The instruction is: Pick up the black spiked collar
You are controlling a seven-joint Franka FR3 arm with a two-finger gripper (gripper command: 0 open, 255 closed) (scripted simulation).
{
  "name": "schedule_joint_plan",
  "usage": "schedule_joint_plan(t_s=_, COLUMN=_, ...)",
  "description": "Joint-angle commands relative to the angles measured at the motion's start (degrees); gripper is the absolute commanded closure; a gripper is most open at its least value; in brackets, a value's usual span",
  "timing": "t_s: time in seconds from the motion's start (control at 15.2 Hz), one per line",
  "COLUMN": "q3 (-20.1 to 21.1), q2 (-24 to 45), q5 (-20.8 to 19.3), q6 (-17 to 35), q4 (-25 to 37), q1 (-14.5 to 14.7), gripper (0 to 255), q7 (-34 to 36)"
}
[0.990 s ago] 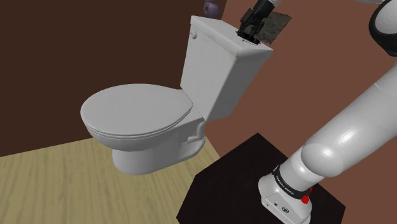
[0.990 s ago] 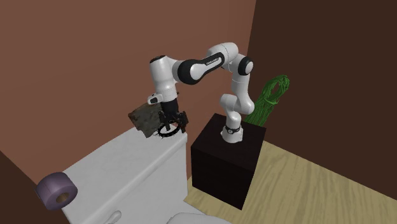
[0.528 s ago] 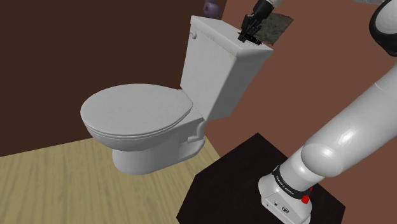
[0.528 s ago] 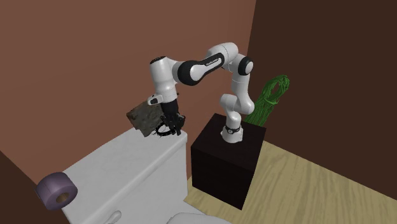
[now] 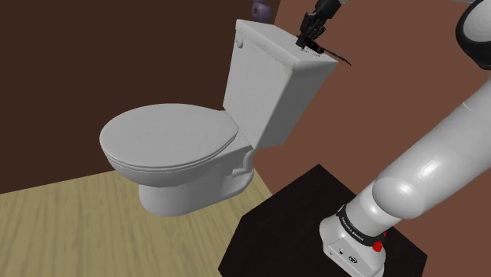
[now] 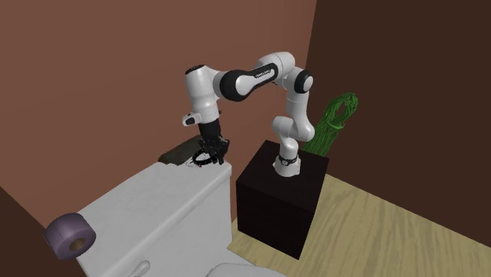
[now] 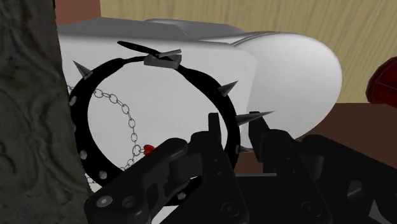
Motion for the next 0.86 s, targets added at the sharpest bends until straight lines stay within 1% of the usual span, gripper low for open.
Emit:
schedule_joint_plan(t_s=0.0, q3=-0.2, q2=0.6, q5=0.2, q6=-1.7, q4=2.3, q1=-0.2, gripper=255, q7=0.1)
schedule_joint_plan(t_s=0.66, q3=-0.8, q2=3.5, q5=1.2, q6=-10.2, q4=13.6, q1=-0.8, gripper=255, q7=1.7)
schedule_joint_plan(t_s=0.79, q3=-0.8, q2=3.6, q5=1.3, q6=-10.3, q4=13.8, q1=-0.8, gripper=255, q7=1.7)
